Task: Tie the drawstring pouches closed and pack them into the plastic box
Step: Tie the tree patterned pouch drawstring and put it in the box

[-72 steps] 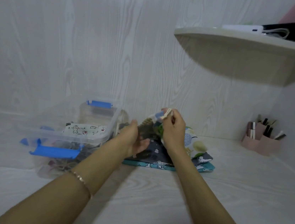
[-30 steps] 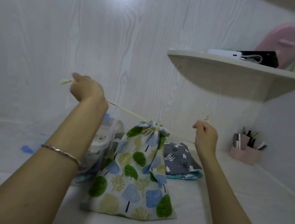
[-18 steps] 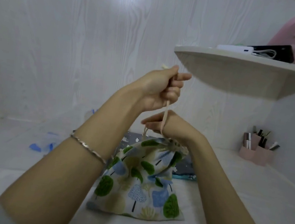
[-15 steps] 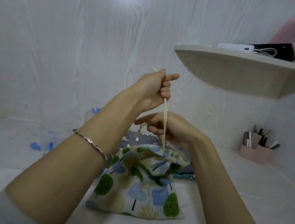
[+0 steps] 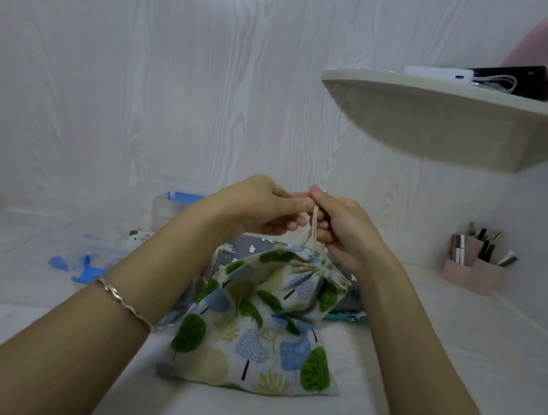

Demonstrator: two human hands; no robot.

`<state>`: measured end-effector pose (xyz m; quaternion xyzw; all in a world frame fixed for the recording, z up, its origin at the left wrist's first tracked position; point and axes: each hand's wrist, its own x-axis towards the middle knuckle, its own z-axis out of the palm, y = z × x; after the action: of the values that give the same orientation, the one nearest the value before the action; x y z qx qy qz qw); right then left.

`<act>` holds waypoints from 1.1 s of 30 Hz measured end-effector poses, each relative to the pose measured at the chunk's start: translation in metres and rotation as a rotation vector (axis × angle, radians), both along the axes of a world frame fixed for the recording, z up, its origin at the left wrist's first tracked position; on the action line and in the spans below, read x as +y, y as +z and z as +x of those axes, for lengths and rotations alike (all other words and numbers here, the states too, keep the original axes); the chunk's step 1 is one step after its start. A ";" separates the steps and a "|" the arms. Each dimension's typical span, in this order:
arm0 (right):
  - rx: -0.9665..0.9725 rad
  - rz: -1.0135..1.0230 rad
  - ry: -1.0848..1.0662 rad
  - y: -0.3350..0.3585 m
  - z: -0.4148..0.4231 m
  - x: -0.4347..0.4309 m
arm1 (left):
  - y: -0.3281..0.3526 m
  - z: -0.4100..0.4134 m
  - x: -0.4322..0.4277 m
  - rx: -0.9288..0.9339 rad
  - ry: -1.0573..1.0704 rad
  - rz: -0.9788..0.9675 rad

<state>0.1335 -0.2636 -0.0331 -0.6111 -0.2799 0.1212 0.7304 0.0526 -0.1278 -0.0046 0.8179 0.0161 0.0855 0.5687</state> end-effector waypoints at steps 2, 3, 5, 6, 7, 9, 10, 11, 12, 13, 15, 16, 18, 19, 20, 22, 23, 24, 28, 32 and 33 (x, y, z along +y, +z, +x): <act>0.011 -0.001 0.007 0.000 0.003 -0.003 | 0.002 -0.004 0.007 -0.090 0.042 -0.035; 0.006 -0.005 0.000 0.000 0.005 -0.006 | 0.003 -0.006 0.013 -0.127 0.093 0.001; -0.036 -0.026 -0.068 0.001 0.012 -0.016 | 0.007 -0.008 0.033 -0.174 0.275 0.180; -0.058 -0.037 -0.100 0.001 0.015 -0.022 | 0.008 -0.009 0.044 -0.175 0.397 0.333; -0.073 -0.044 -0.109 0.001 0.017 -0.027 | 0.008 -0.009 0.054 -0.148 0.505 0.495; -0.107 -0.061 -0.069 -0.001 0.015 -0.027 | 0.007 -0.009 0.057 -0.071 0.577 0.752; -0.127 -0.071 -0.039 -0.001 0.011 -0.024 | 0.005 -0.007 0.049 -0.080 0.528 0.794; -0.142 -0.078 -0.011 -0.001 0.006 -0.018 | 0.003 -0.006 0.039 -0.123 0.420 0.775; -0.156 -0.077 0.008 -0.001 0.002 -0.013 | 0.001 -0.005 0.027 -0.168 0.262 0.685; -0.171 -0.073 0.012 0.000 -0.001 -0.009 | -0.002 -0.004 0.015 -0.185 0.087 0.537; -0.206 -0.079 -0.046 0.003 -0.004 -0.006 | -0.008 -0.001 0.002 -0.189 -0.137 0.278; -0.217 -0.095 -0.083 0.004 -0.006 -0.007 | -0.012 0.000 0.000 -0.208 -0.161 0.217; -0.218 -0.131 -0.120 0.006 -0.008 -0.010 | -0.017 0.002 0.000 -0.229 -0.144 0.180; -0.217 -0.154 -0.126 0.008 -0.010 -0.012 | -0.018 0.002 -0.001 -0.233 -0.121 0.167; -0.217 -0.187 -0.125 0.009 -0.010 -0.015 | -0.019 0.001 -0.002 -0.245 -0.081 0.157; -0.189 -0.229 -0.079 0.012 -0.012 -0.023 | -0.018 0.000 -0.002 -0.287 0.031 0.182; -0.153 -0.229 -0.044 0.013 -0.013 -0.025 | -0.018 0.000 -0.001 -0.296 0.071 0.191; -0.146 -0.236 -0.034 0.012 -0.013 -0.027 | -0.016 0.000 0.000 -0.288 0.097 0.183; -0.638 -0.452 -0.231 -0.001 -0.016 -0.022 | -0.008 -0.006 0.004 -0.106 0.013 0.260; -0.583 -0.337 -0.103 -0.002 -0.015 -0.016 | -0.009 -0.007 0.006 -0.118 -0.049 0.246; -0.492 -0.284 -0.012 -0.002 -0.014 -0.015 | -0.008 -0.008 0.004 -0.145 -0.046 0.246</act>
<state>0.1192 -0.2784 -0.0352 -0.7200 -0.4254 0.0030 0.5483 0.0446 -0.1233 -0.0130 0.8734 -0.0545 0.1324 0.4655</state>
